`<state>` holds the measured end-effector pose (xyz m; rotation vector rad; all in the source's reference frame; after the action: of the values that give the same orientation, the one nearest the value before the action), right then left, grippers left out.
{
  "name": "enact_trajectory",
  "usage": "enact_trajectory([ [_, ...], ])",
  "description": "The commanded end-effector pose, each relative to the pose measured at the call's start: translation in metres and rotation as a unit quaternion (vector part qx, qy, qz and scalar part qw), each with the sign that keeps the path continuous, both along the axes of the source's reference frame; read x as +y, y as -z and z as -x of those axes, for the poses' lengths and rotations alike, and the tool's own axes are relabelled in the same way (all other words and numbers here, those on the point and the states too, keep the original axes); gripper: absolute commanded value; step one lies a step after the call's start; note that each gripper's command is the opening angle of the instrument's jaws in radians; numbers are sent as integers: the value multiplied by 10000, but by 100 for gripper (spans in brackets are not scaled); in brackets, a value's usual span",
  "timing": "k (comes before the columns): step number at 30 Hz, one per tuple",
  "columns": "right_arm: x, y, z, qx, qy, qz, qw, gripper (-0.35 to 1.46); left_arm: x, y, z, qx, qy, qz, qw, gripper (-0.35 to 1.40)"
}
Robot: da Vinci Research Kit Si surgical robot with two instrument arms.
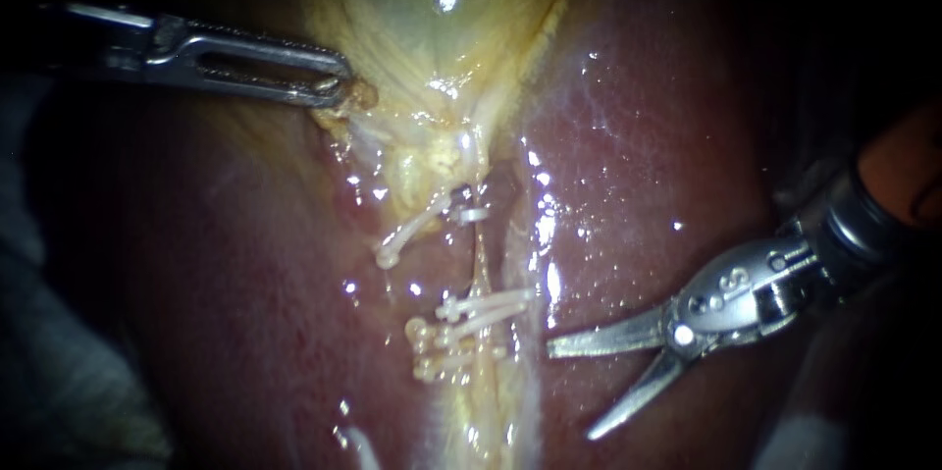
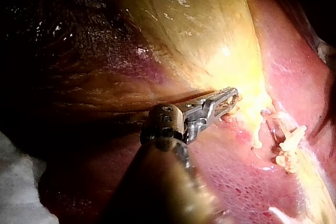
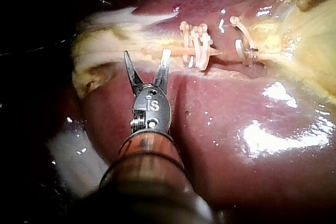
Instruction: Go to the cutting position right tube
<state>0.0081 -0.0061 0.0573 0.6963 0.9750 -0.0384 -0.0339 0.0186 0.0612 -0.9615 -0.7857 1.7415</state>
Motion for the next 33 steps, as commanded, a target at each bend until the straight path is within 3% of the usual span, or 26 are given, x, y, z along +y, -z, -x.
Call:
enact_trajectory([
  [1, 0, 0, 0, -1, -3, -3, 10000, 144, 1, 2, -2, -10, -8, -6, 10000, -35],
  [5, 0, 0, 0, -1, -3, -3, 10000, 144, 5, 13, -15, -34, -36, -35, 10000, -35],
  [13, 1, -1, 0, -1, -4, -3, 10000, 144, 22, 51, -59, 96, 142, -4, 9999, -35],
  [16, 2, -1, -1, 14, 5, 19, 10000, 144, 21, 53, -59, 102, 151, -5, 9998, -35],
  [20, 10, -5, -4, -235, -177, -323, 9990, 144, 19, 54, -57, 108, 161, -3, 9998, -35],
  [26, 36, -18, -9, -614, -458, -862, 9933, 144, 19, 54, -57, 108, 162, -3, 9998, -35],
  [33, 61, -43, -12, -798, -598, -1105, 9889, 142, 16, 54, -55, 117, 173, 4, 9998, -35],
])
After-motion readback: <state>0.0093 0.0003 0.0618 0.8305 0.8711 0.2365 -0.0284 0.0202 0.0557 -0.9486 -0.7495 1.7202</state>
